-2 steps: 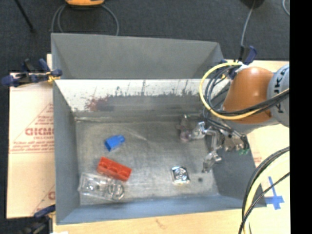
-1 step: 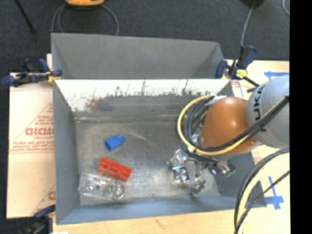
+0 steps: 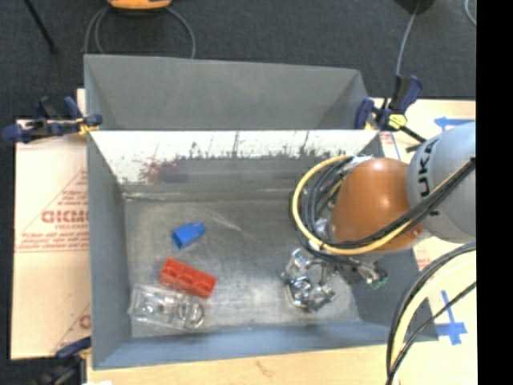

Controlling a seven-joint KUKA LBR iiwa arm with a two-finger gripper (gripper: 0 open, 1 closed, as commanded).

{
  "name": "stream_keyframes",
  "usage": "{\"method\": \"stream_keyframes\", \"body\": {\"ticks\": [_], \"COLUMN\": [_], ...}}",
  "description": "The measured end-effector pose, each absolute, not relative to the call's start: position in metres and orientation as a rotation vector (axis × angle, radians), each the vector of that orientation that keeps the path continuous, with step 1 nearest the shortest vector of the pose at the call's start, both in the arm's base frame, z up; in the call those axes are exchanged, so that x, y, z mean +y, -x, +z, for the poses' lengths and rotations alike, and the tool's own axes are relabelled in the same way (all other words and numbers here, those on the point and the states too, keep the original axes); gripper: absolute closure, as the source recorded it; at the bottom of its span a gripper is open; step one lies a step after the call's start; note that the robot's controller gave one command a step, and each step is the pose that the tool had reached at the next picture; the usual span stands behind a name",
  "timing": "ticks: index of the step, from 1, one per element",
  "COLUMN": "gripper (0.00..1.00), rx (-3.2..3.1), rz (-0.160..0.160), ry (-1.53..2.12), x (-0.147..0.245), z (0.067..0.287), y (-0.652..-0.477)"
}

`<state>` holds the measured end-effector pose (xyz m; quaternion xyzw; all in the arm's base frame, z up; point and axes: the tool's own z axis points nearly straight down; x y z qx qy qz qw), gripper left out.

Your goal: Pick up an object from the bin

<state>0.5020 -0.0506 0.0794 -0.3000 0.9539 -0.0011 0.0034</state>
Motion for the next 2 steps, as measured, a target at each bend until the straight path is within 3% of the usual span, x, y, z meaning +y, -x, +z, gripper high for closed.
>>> {"method": "stream_keyframes", "body": {"ticks": [1,2], "gripper": [1.00,1.00], "rx": [2.993,2.878], "rz": [0.006,-0.010], "ry": [0.931,1.236], "x": [-0.122,-0.112], "z": [0.075,0.245], "y": [-0.550,-0.543]}}
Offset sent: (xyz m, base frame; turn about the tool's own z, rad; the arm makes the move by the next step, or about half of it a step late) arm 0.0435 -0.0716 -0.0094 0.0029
